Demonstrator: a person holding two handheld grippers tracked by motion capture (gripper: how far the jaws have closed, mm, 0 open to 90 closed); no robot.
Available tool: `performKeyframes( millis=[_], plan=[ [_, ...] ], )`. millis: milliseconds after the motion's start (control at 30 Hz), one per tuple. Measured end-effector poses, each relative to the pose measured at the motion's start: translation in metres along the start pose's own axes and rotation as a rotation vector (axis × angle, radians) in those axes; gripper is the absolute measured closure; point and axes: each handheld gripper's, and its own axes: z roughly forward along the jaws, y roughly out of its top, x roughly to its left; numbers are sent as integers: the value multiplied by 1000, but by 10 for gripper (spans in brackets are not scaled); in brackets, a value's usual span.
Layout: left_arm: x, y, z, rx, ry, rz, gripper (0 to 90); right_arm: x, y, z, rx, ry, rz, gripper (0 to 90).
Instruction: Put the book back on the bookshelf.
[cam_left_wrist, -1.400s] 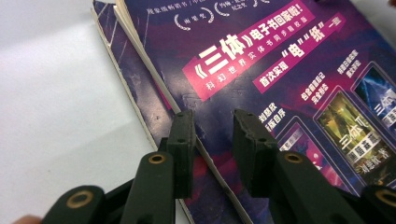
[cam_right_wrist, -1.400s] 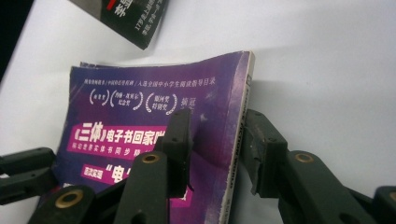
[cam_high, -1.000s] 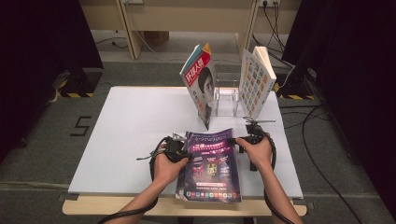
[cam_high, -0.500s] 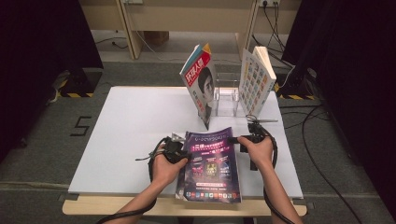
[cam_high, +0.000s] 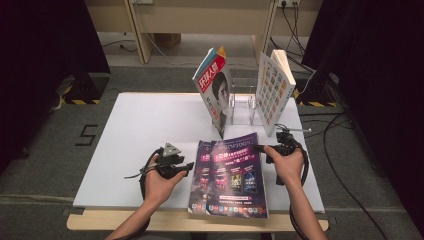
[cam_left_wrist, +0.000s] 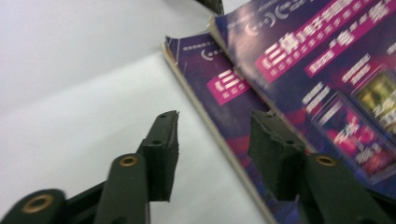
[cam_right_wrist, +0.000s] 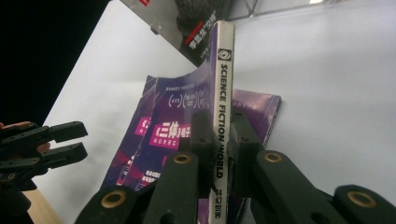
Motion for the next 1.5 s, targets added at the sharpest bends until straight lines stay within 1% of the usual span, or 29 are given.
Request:
performKeyframes(
  millis=[33, 133, 200, 267, 333, 367, 400, 467, 500, 567, 600, 633, 700, 800, 900, 1000, 1100, 1167, 1300, 1367, 1500],
  plan=[
    [3, -2, -2, 1, 2, 0, 479, 1, 0, -3, -10, -1, -6, 830],
    [12, -9, -9, -10, 30, -23, 448, 5, 2, -13, -46, -13, -24, 831],
    [16, -13, -14, -31, 41, -42, 424, 8, 3, -21, -71, -20, -36, 831],
    [19, -16, -20, -53, 49, -49, 406, 11, 4, -29, -96, -26, -44, 831],
    [20, -20, -24, -80, 53, -46, 383, 15, 5, -36, -123, -33, -57, 831],
    [20, -21, -25, -93, 45, -49, 371, 17, 5, -39, -135, -37, -66, 831],
    [21, -23, -26, -97, 35, -48, 362, 18, 6, -42, -151, -42, -75, 831],
    [21, -27, -28, -124, 17, -67, 346, 22, 8, -47, -169, -46, -83, 831],
    [22, -28, -29, -139, 13, -78, 341, 23, 8, -49, -181, -52, -94, 831],
    [24, -30, -30, -161, -8, -88, 324, 26, 10, -54, -198, -58, -106, 831],
    [24, -32, -30, -175, -20, -109, 313, 27, 10, -56, -205, -61, -103, 831],
    [25, -33, -31, -184, -27, -116, 301, 28, 11, -57, -214, -65, -103, 831],
    [26, -35, -32, -182, -38, -86, 269, 28, 12, -61, -230, -67, -106, 831],
    [27, -38, -33, -202, -33, -103, 270, 29, 12, -65, -251, -77, -111, 831],
    [28, -39, -34, -203, -20, -105, 275, 31, 12, -68, -272, -87, -117, 831],
    [29, -42, -33, -192, -4, -100, 283, 34, 14, -71, -292, -93, -130, 831],
    [31, -44, -33, -194, -4, -106, 284, 37, 17, -74, -314, -105, -145, 831],
    [31, -45, -33, -192, 1, -109, 286, 40, 18, -75, -333, -118, -160, 831],
    [32, -46, -35, -201, 10, -112, 290, 47, 21, -78, -363, -128, -179, 831],
    [34, -46, -36, -207, 17, -116, 294, 49, 24, -78, -378, -135, -198, 831],
    [36, -46, -38, -204, 19, -123, 325, 54, 27, -77, -388, -140, -211, 831]
  ],
)
